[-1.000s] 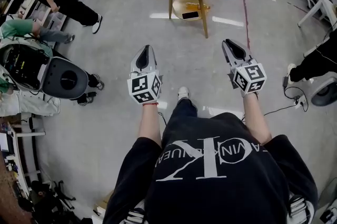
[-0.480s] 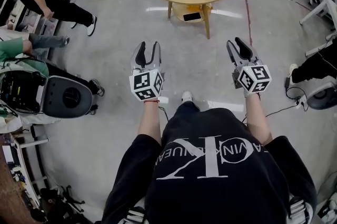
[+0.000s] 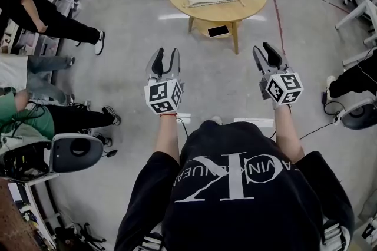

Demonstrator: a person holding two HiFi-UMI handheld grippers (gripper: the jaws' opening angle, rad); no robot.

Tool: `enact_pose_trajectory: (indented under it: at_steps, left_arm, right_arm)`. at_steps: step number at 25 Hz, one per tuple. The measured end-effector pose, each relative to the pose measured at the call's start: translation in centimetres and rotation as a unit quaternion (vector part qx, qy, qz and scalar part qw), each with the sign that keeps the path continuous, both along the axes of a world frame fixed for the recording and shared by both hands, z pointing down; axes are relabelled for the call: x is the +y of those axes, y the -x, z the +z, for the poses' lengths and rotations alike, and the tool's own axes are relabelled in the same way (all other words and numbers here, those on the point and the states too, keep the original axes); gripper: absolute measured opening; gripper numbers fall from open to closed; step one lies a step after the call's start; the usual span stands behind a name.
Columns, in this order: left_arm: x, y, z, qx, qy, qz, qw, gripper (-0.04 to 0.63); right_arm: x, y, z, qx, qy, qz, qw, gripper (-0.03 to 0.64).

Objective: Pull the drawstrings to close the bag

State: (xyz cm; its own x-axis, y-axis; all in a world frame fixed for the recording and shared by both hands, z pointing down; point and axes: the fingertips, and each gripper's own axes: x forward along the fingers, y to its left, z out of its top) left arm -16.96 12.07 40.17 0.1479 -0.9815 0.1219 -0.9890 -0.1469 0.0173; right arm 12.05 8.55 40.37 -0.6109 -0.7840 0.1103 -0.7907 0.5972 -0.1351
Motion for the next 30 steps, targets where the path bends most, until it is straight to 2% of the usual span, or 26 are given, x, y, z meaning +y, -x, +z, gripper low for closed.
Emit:
enact_pose_trajectory:
  at_steps: [6, 15, 30]
  left_arm:
    - [-2.9, 1.9, 1.1, 0.005, 0.003, 0.013, 0.9999, 0.178]
    - [-5.0, -0.6, 4.5, 0.014, 0.043, 0.059, 0.9972, 0.176]
    - [-13.3, 1.5, 6.2, 0.016, 0.058, 0.053, 0.9968, 0.178]
  right_arm:
    - [-2.3, 1.8, 0.9, -0.005, 0.004, 0.012, 1.000, 0.132]
    - [-3.5, 0.8, 2.7, 0.005, 0.031, 0.031, 0.999, 0.132]
    - [-13.8, 4.7, 4.3, 0.013, 0.044, -0.008, 0.999, 0.132]
